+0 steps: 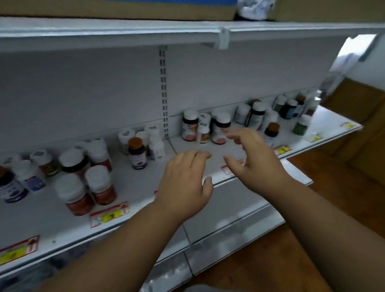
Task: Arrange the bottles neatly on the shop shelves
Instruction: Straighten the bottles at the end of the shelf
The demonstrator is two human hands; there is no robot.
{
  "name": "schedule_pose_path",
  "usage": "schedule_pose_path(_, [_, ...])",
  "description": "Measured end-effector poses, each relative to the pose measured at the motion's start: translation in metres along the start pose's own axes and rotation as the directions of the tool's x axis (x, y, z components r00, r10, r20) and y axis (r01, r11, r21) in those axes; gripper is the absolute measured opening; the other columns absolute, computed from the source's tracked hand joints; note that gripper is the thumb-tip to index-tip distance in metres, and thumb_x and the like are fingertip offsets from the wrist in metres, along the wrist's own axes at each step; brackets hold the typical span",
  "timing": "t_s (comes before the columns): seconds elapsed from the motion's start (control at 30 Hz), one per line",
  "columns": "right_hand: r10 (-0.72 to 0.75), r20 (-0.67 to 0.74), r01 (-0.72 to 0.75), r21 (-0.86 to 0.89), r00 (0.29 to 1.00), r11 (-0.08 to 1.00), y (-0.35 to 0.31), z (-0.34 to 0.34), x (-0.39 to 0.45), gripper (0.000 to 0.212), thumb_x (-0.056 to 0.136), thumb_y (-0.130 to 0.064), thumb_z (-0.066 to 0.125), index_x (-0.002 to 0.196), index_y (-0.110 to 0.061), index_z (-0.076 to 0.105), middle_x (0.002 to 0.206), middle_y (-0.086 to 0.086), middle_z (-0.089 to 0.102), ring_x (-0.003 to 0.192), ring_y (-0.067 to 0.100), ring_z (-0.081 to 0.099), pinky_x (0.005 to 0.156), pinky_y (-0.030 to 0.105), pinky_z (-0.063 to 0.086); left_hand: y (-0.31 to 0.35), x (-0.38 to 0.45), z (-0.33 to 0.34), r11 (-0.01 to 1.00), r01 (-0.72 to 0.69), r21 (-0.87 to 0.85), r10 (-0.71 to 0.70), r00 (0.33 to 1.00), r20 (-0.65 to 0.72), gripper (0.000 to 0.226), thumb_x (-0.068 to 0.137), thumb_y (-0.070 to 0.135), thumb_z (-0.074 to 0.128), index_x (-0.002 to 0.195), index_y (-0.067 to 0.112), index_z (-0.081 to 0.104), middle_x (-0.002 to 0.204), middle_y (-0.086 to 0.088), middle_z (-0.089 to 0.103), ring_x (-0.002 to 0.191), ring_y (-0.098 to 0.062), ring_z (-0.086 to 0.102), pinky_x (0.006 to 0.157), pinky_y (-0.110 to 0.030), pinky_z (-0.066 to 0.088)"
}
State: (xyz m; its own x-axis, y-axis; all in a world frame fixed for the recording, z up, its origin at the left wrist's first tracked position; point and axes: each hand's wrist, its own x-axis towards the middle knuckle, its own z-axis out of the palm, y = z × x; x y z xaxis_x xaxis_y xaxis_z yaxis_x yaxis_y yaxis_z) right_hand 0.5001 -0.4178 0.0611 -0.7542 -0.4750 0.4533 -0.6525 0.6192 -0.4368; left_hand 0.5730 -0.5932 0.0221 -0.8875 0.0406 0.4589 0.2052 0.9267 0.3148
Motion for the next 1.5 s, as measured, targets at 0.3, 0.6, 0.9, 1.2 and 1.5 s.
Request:
schedule_pose_path(0.3, [0.210, -0.179, -0.225, -0.073, 0.961, 0.972, 0.180, -0.141, -0.058, 0.036, 0.087, -0.028, 0.064, 0.121, -0.019, 0.056, 0.118, -0.001, 0.054, 0.108, 0.013, 0.053, 0.091, 0.031, 0.046, 0.183, 0.100, 0.143, 0.984, -0.125, -0.126, 0.138, 0.986, 0.098, 0.046, 0.081, 0.035, 0.053, 0.124, 0.018, 0.055, 0.113, -0.003, 0.058, 0.102, -0.026, 0.053, 0.087, -0.042, 0.046])
schedule_pose_path(0.6, [0.300, -0.177, -0.303, 0.010, 0.937, 0.953, 0.297, -0.163, -0.008, 0.035, 0.088, -0.029, 0.064, 0.121, -0.025, 0.054, 0.120, -0.007, 0.053, 0.104, 0.007, 0.053, 0.087, 0.026, 0.049, 0.224, 0.195, 0.224, 0.983, -0.129, -0.129, 0.153, 0.966, 0.207, 0.049, 0.083, 0.038, 0.053, 0.129, 0.021, 0.051, 0.119, 0.001, 0.055, 0.108, -0.019, 0.049, 0.093, -0.036, 0.043])
schedule_pose_path(0.9, [0.343, -0.148, -0.349, -0.012, 0.927, 0.937, 0.407, -0.186, 0.068, 0.030, 0.090, -0.034, 0.062, 0.117, -0.034, 0.051, 0.122, -0.013, 0.051, 0.104, 0.003, 0.051, 0.083, 0.017, 0.044, 0.247, 0.321, 0.286, 0.976, -0.149, -0.161, 0.184, 0.957, 0.226, 0.045, 0.088, 0.038, 0.054, 0.130, 0.025, 0.049, 0.119, 0.003, 0.055, 0.107, -0.017, 0.050, 0.093, -0.035, 0.043])
schedule_pose_path(1.2, [0.242, 0.040, -0.243, 0.021, 0.970, 0.970, 0.544, -0.167, 0.163, 0.033, 0.091, -0.029, 0.057, 0.124, -0.025, 0.053, 0.130, 0.000, 0.051, 0.109, 0.021, 0.057, 0.088, 0.038, 0.051, 0.260, 0.404, 0.347, 1.000, 0.016, -0.025, -0.013, 0.991, 0.129, 0.045, 0.084, 0.034, 0.058, 0.126, 0.019, 0.058, 0.116, -0.005, 0.059, 0.101, -0.027, 0.053, 0.084, -0.034, 0.044])
schedule_pose_path(1.5, [-0.057, 0.391, 0.086, -0.056, 0.918, 0.995, 0.629, -0.150, 0.223, 0.036, 0.089, -0.025, 0.062, 0.122, -0.023, 0.048, 0.132, 0.002, 0.052, 0.120, 0.024, 0.048, 0.090, 0.032, 0.043, 0.290, 0.450, 0.379, 0.936, 0.346, 0.062, -0.348, 0.937, 0.025, 0.043, 0.091, 0.035, 0.054, 0.132, 0.024, 0.048, 0.129, 0.003, 0.049, 0.116, -0.018, 0.042, 0.094, -0.028, 0.029])
